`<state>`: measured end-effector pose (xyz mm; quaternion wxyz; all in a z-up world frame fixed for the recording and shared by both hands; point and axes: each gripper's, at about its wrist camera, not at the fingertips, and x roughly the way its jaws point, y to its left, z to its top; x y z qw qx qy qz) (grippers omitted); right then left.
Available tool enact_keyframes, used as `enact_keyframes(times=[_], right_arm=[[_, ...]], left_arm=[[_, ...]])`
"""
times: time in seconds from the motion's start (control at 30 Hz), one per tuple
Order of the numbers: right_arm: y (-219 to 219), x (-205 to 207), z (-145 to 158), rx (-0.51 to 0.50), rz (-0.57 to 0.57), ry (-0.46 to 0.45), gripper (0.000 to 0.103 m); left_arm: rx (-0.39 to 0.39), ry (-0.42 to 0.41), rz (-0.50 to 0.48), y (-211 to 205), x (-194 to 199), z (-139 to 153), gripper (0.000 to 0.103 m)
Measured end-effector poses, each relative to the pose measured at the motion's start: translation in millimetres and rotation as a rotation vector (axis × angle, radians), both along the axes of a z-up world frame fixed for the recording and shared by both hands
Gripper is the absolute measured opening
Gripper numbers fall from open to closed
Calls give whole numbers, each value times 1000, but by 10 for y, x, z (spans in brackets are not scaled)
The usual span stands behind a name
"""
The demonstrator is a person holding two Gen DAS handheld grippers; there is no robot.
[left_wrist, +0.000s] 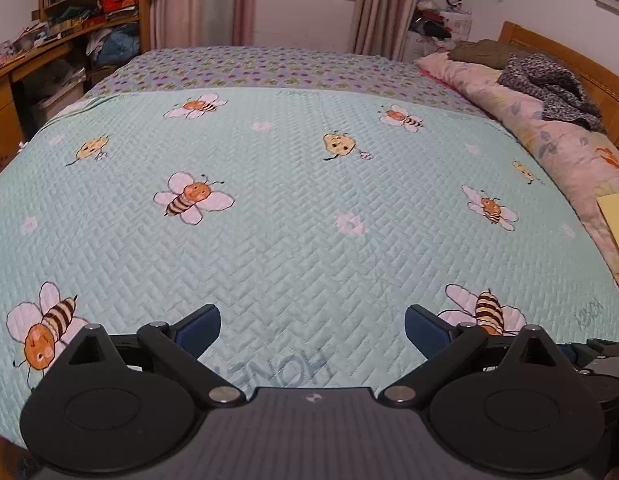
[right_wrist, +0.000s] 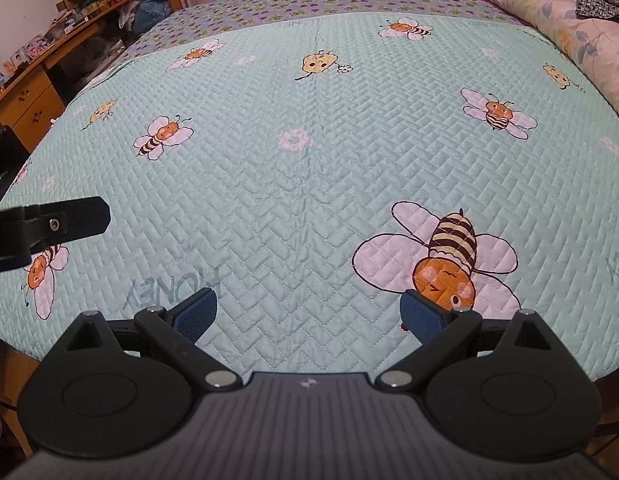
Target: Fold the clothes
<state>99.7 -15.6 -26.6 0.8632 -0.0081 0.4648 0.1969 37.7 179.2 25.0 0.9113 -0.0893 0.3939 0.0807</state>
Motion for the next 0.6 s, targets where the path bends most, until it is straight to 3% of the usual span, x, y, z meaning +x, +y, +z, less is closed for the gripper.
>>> enact_keyframes(times=[0.6], right_arm=[[134, 166, -148, 7, 21, 30, 98]], left_arm=[[57, 109, 59, 118, 170, -227, 100]])
